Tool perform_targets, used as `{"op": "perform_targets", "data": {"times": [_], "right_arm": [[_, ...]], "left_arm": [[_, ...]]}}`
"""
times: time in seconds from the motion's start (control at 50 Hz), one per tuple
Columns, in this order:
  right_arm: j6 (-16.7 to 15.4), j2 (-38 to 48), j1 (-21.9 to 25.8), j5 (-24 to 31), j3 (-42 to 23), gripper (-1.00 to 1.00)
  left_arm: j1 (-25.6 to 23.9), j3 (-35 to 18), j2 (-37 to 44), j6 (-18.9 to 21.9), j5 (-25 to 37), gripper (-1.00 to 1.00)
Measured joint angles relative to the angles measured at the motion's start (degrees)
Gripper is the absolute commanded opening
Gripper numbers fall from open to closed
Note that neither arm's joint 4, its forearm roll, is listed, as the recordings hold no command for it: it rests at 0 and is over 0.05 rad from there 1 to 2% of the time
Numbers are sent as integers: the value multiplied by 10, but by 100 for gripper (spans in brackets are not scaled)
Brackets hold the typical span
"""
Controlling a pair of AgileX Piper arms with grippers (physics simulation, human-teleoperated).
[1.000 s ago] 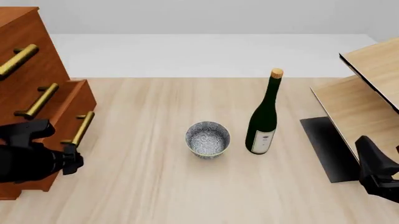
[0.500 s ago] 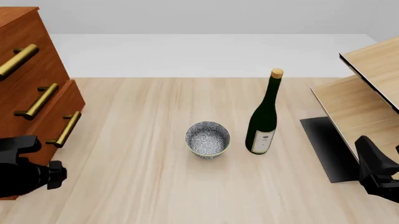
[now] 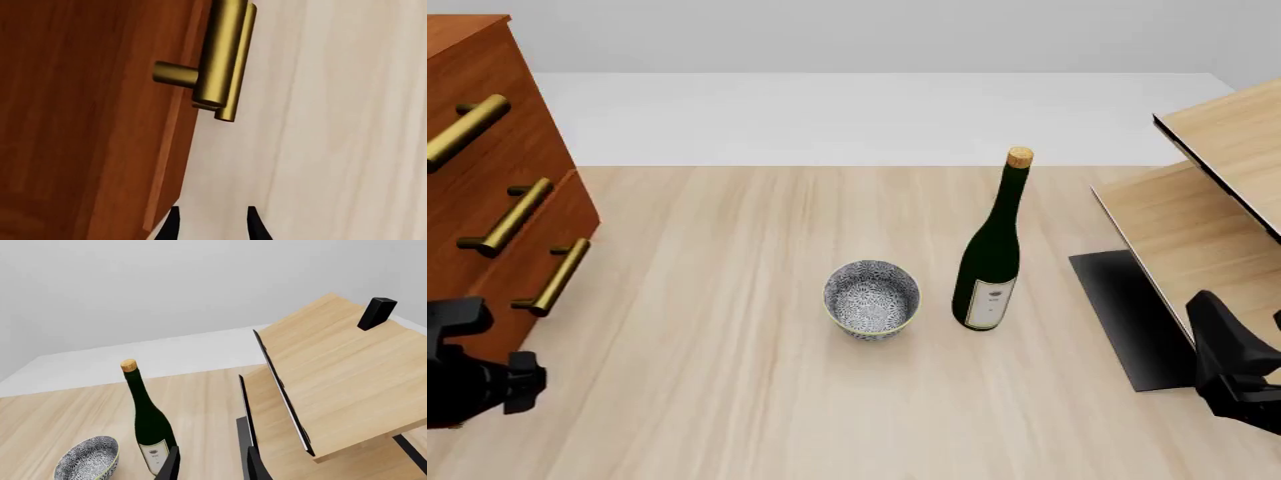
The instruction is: Close the bottom drawer of the cabinet and open the top drawer.
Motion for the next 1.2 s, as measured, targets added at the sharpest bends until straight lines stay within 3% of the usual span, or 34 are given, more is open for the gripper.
{"op": "perform_targets", "data": {"times": [0.6, 0.98, 1.2], "right_arm": [[3, 2, -2, -2, 1, 100], [5, 4, -5, -4, 1, 100], [5, 4, -5, -4, 1, 100]], "left_arm": [[-15, -16, -10, -5, 14, 100], [-143, -56, 24, -92, 18, 100], [-199, -78, 36, -120, 21, 100]]}}
